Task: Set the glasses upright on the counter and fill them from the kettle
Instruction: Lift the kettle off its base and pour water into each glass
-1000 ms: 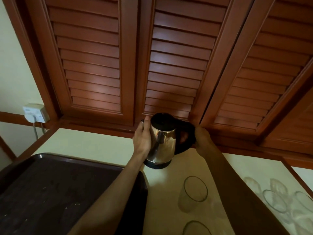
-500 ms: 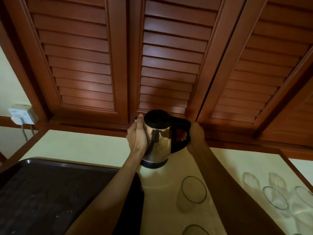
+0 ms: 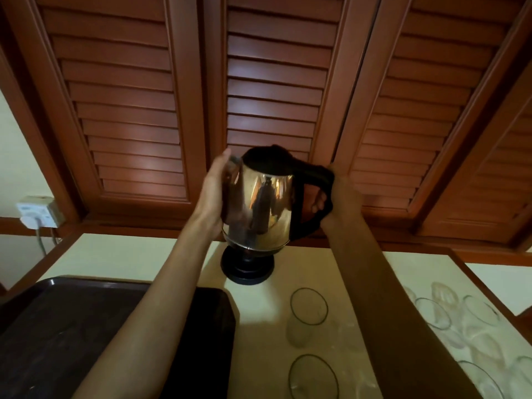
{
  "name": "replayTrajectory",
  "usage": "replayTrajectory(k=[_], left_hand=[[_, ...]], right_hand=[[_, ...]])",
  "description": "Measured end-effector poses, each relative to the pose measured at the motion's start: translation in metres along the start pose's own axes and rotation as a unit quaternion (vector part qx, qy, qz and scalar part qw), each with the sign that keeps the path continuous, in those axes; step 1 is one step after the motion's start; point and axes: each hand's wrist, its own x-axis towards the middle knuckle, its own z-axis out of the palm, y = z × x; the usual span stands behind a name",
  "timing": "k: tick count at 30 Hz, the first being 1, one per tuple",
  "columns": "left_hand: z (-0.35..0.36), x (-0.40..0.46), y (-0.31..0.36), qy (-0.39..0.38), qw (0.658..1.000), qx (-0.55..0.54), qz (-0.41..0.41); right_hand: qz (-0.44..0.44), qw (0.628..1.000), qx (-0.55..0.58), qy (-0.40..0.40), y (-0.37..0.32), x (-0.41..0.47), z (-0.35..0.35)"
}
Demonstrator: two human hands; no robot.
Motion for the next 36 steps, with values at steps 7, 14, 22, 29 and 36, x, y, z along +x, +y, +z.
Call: replayTrajectory(k=[7, 14, 22, 29, 36], left_hand=[[0.002, -0.066, -0.016, -0.035, 0.936, -0.328, -0.126], [0.043, -0.127, -0.039, -0.171, 0.826, -0.495, -0.211], [0.069, -0.173, -0.05, -0.142, 0.794, -0.542, -0.238], [0.094, -0.203, -0.054, -0.128, 0.776, -0.558, -0.266], [0.121, -0.219, -0.062, -0.095, 0.754, -0.591, -0.271]], right_hand=[[-0.033, 0.999, 0.029, -0.029, -0.048, -0.047, -0.023], [-0.049, 0.998, -0.002, -0.048, -0.063, -0.078, -0.043], [-0.046, 0.949, -0.141, -0.278, -0.072, -0.098, -0.097], [0.043, 0.753, -0.185, -0.63, -0.101, -0.075, -0.143], [0.038, 0.664, -0.117, -0.737, -0.092, -0.068, -0.151]])
